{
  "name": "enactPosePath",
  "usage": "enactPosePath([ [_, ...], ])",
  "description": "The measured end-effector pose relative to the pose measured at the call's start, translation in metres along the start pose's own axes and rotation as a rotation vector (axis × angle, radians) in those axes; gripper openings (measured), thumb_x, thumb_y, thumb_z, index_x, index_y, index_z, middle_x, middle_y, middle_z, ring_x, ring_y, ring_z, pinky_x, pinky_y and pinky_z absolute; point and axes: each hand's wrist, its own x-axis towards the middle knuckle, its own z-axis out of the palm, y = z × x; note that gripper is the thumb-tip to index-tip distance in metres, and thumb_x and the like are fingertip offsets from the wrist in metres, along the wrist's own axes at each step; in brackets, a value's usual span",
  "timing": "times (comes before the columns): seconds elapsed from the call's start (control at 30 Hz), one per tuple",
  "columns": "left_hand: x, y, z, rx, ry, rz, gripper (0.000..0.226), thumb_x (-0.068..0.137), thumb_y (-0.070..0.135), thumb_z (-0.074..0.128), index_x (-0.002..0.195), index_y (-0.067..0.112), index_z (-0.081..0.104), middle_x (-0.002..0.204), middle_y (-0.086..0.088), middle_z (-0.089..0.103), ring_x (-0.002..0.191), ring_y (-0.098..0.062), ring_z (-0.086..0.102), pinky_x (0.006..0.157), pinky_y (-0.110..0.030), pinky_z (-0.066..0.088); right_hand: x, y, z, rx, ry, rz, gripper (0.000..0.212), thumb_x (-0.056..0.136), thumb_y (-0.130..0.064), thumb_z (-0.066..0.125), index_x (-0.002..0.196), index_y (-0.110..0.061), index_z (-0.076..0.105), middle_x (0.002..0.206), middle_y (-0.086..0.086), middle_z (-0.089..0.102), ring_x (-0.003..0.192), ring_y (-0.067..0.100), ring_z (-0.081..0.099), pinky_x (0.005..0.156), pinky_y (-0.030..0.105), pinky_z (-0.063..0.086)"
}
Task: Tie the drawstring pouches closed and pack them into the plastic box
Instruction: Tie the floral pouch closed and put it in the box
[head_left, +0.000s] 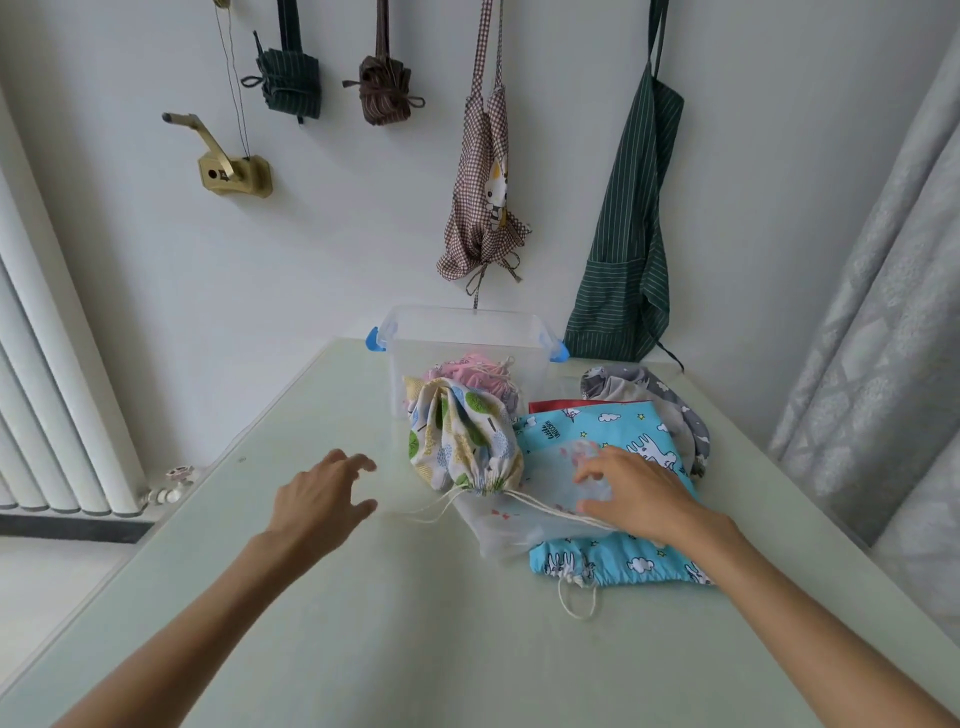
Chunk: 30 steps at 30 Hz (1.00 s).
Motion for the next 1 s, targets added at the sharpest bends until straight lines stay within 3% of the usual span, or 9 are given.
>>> enactPosePath([
  [0.1, -0.008, 0.024, 0.006, -0.366, -0.105, -0.030, 0.012, 0.090, 0.036, 0.058, 0.095, 0.035, 0.069, 0.095, 0.013, 0.071, 0.076, -0.007, 0.067, 0.065, -0.021, 0.046, 0.002, -0.020, 0.004, 0.119, 0.104, -0.019, 0.025, 0.087, -0.041, 0.060, 0.108, -0.028, 0.066, 0.123, -0.007, 0.057, 0.121, 0.014, 0.049, 0.093, 0.030, 0.038],
  [0.17, -0.012, 0.047, 0.012, -0.708, -0.281, -0.077, 0.015, 0.092, 0.032, 0.058, 0.095, 0.026, 0.072, 0.084, 0.009, 0.070, 0.060, -0.001, 0.063, 0.051, -0.015, 0.043, 0.005, -0.038, 0.014, 0.173, 0.087, -0.020, 0.024, 0.088, -0.041, 0.059, 0.102, -0.025, 0.069, 0.106, -0.008, 0.065, 0.116, 0.014, 0.052, 0.099, 0.035, 0.038],
  [0.23, -0.014, 0.069, 0.013, -0.982, -0.400, -0.205, 0.019, 0.094, 0.029, 0.054, 0.103, 0.019, 0.068, 0.084, 0.007, 0.065, 0.062, -0.001, 0.059, 0.046, -0.012, 0.036, 0.010, -0.052, 0.027, 0.171, 0.094, 0.005, 0.028, 0.089, -0.040, 0.058, 0.105, -0.021, 0.069, 0.105, -0.004, 0.067, 0.103, 0.018, 0.060, 0.087, 0.034, 0.046],
  [0.3, -0.012, 0.085, 0.016, -1.181, -0.394, -0.352, 0.019, 0.096, 0.028, 0.052, 0.105, 0.016, 0.064, 0.086, 0.004, 0.061, 0.066, -0.005, 0.056, 0.045, -0.015, 0.033, 0.016, -0.059, 0.039, 0.133, 0.131, 0.043, 0.027, 0.090, -0.038, 0.057, 0.104, -0.017, 0.068, 0.106, 0.000, 0.066, 0.093, 0.022, 0.062, 0.071, 0.029, 0.043],
  [0.47, -0.003, 0.101, 0.021, -1.572, -0.204, -0.656, 0.016, 0.094, 0.024, 0.057, 0.094, 0.009, 0.060, 0.081, 0.000, 0.061, 0.067, -0.006, 0.059, 0.046, -0.017, 0.029, 0.026, -0.058, 0.054, 0.188, 0.146, 0.088, 0.021, 0.092, -0.034, 0.057, 0.089, -0.015, 0.067, 0.091, 0.000, 0.070, 0.076, 0.018, 0.060, 0.060, 0.025, 0.038],
  [0.6, 0.003, 0.100, 0.014, -1.659, 0.049, -0.656, 0.018, 0.083, 0.017, 0.071, 0.099, 0.009, 0.069, 0.087, -0.002, 0.066, 0.070, -0.005, 0.060, 0.048, -0.020, 0.030, 0.026, -0.055, 0.045, 0.500, 0.140, -0.017, 0.019, 0.088, -0.036, 0.062, 0.083, -0.019, 0.069, 0.068, -0.009, 0.065, 0.067, 0.009, 0.062, 0.062, 0.025, 0.049],
  [0.73, 0.020, 0.104, -0.002, -1.653, 0.232, -0.389, 0.012, 0.086, 0.024, 0.067, 0.098, 0.022, 0.070, 0.075, 0.013, 0.067, 0.076, -0.005, 0.060, 0.058, -0.018, 0.044, 0.029, -0.058, 0.030, 0.662, 0.292, -0.057, 0.036, 0.080, -0.048, 0.067, 0.061, -0.017, 0.062, 0.040, -0.012, 0.047, 0.040, 0.002, 0.041, 0.043, 0.014, 0.030],
  [0.87, 0.047, 0.107, -0.010, -1.628, 0.382, -0.253, 0.017, 0.088, 0.023, 0.065, 0.100, 0.014, 0.073, 0.076, 0.003, 0.071, 0.061, 0.006, 0.062, 0.060, -0.012, 0.050, 0.054, -0.070, 0.023, 0.676, 0.556, -0.022, 0.054, 0.076, -0.053, 0.067, 0.048, -0.015, 0.040, 0.040, -0.005, 0.035, 0.042, 0.008, 0.030, 0.045, 0.023, 0.026],
  [1.0, 0.069, 0.107, 0.009, -1.580, 0.443, -0.242, 0.010, 0.086, 0.025, 0.068, 0.089, 0.022, 0.076, 0.077, 0.003, 0.075, 0.075, -0.005, 0.069, 0.079, -0.030, 0.055, 0.086, -0.075, 0.023, 0.691, 0.611, 0.086, 0.056, 0.079, -0.040, 0.069, 0.047, -0.015, 0.031, 0.039, -0.003, 0.031, 0.043, 0.011, 0.028, 0.047, 0.028, 0.026],
])
